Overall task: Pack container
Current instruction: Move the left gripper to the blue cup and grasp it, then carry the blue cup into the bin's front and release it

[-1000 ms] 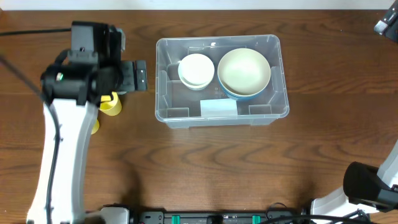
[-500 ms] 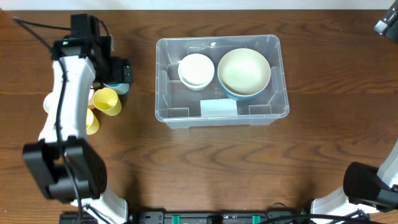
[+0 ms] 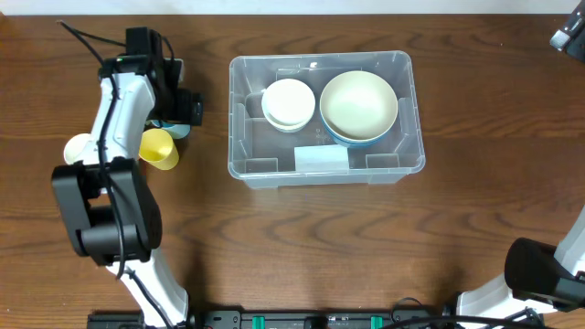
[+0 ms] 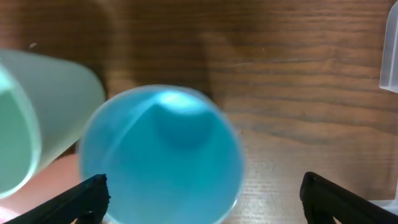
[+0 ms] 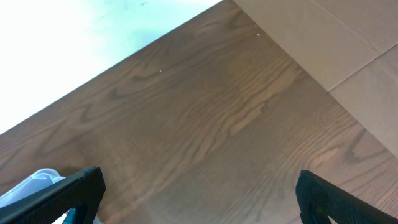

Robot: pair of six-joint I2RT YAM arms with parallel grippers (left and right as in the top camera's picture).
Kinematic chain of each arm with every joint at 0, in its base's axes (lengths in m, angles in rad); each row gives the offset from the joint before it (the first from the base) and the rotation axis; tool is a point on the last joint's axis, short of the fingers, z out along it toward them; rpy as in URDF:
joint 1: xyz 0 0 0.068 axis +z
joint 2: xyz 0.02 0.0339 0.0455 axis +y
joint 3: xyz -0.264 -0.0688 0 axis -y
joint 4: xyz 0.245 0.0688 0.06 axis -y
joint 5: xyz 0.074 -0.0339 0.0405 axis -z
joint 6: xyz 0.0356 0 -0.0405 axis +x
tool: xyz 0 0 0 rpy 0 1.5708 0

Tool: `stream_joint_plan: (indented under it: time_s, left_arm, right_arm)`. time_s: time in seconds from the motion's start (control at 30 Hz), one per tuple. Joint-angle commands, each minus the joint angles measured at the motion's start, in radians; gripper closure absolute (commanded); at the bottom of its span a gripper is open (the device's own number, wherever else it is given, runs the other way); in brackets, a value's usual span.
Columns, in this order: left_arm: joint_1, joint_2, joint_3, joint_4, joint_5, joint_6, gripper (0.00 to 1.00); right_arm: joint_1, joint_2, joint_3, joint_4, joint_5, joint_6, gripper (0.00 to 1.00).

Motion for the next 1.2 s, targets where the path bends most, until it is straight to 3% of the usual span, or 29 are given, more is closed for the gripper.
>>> stream_joint_plan:
  time_s: [0.0, 0.07, 0.17, 0.2, 0.27, 0.33, 0.43, 0.73, 1.03, 1.17]
  left_arm:
    - [-0.035, 0.036, 0.005, 0.017, 0.013, 0.062, 0.03]
    - [-0.051, 0.048, 0.005, 0.028, 0.013, 0.065, 0.04]
    - [-0.076, 0.069, 0.005, 0.044, 0.013, 0.064, 0.13]
    - [-0.084, 0.077, 0.005, 0.05, 0.013, 0.064, 0.21]
    - [-0.094, 0.089, 0.005, 0.06, 0.01, 0.064, 0.56]
    - [-0.095, 0.092, 0.005, 0.069, 0.01, 0.063, 0.76]
    - [-0.092, 0.092, 0.005, 0.077, 0.008, 0.063, 0.94]
    - [-0.093, 0.023, 0.01, 0.064, -0.108, -0.035, 0.94]
    - [-0.103, -0.331, 0.012, 0.064, -0.107, -0.185, 0.94]
    - [-0.155, -0.503, 0.012, 0.042, 0.003, -0.185, 0.94]
  right_arm:
    - [-0.006, -0.002, -0.002, 0.0, 0.011, 0.018, 0.01]
    - [-0.006, -0.002, -0.002, 0.0, 0.011, 0.018, 0.01]
    - [-0.006, -0.002, -0.002, 0.0, 0.011, 0.018, 0.01]
    - [-0.006, -0.002, -0.002, 0.0, 0.011, 0.018, 0.01]
    - [-0.006, -0.002, -0.002, 0.0, 0.011, 0.018, 0.01]
    - [-0.006, -0.002, -0.002, 0.0, 0.011, 0.018, 0.01]
    - [-0.006, -0.002, -0.002, 0.0, 0.011, 0.018, 0.01]
    - [-0.006, -0.002, -0.002, 0.0, 0.011, 0.018, 0.01]
    - [-0.006, -0.002, -0.002, 0.0, 0.011, 0.018, 0.01]
    - [-0.006, -0.002, -0.002, 0.0, 0.011, 0.018, 0.01]
